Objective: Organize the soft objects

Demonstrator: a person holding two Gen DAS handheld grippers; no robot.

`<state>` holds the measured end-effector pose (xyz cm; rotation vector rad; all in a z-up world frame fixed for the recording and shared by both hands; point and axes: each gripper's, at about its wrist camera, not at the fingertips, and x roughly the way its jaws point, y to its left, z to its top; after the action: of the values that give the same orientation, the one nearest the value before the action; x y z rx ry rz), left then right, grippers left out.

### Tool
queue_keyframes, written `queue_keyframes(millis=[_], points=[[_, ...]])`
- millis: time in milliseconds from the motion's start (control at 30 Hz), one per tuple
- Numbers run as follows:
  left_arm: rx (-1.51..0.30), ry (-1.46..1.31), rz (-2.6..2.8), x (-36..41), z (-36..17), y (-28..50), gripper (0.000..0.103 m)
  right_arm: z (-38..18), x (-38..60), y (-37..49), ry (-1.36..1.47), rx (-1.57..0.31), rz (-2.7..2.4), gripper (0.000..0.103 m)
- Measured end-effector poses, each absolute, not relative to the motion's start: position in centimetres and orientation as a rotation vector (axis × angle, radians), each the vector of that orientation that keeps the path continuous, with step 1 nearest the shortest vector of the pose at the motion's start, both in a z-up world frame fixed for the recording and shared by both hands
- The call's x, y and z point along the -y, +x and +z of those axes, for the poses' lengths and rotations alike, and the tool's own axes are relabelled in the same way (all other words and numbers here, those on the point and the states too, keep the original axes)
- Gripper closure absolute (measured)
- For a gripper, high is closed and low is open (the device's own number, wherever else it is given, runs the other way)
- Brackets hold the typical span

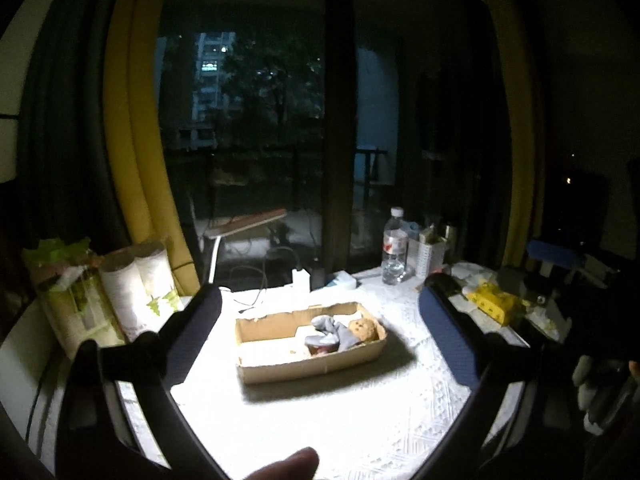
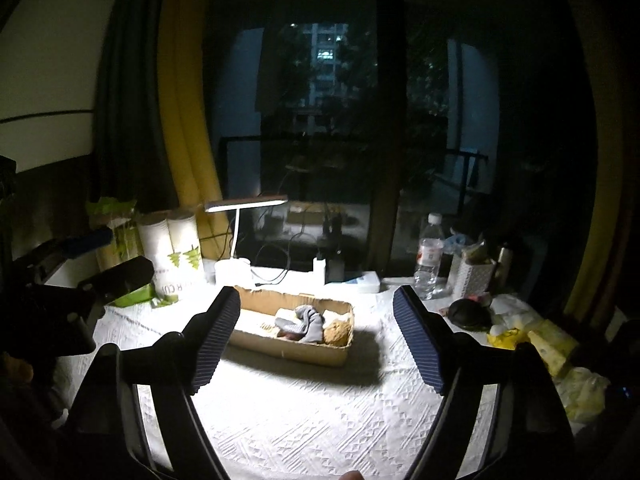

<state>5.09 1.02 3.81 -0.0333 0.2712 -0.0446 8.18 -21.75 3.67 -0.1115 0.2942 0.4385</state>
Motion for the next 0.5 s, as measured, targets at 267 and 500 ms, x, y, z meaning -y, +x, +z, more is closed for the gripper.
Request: queue_keyframes(millis=[267, 500], points=[[-0.26, -0.014, -0.037, -0.6, 4.7, 4.4, 0.003, 4.8, 22.5, 7.4, -0.101, -0.248, 0.43, 0.021], [-0.243, -0.005, -0.027, -0.5, 5.0, 4.0, 0.003, 5.1, 22.7, 7.4, -0.094, -0.238, 0.429, 0.021]])
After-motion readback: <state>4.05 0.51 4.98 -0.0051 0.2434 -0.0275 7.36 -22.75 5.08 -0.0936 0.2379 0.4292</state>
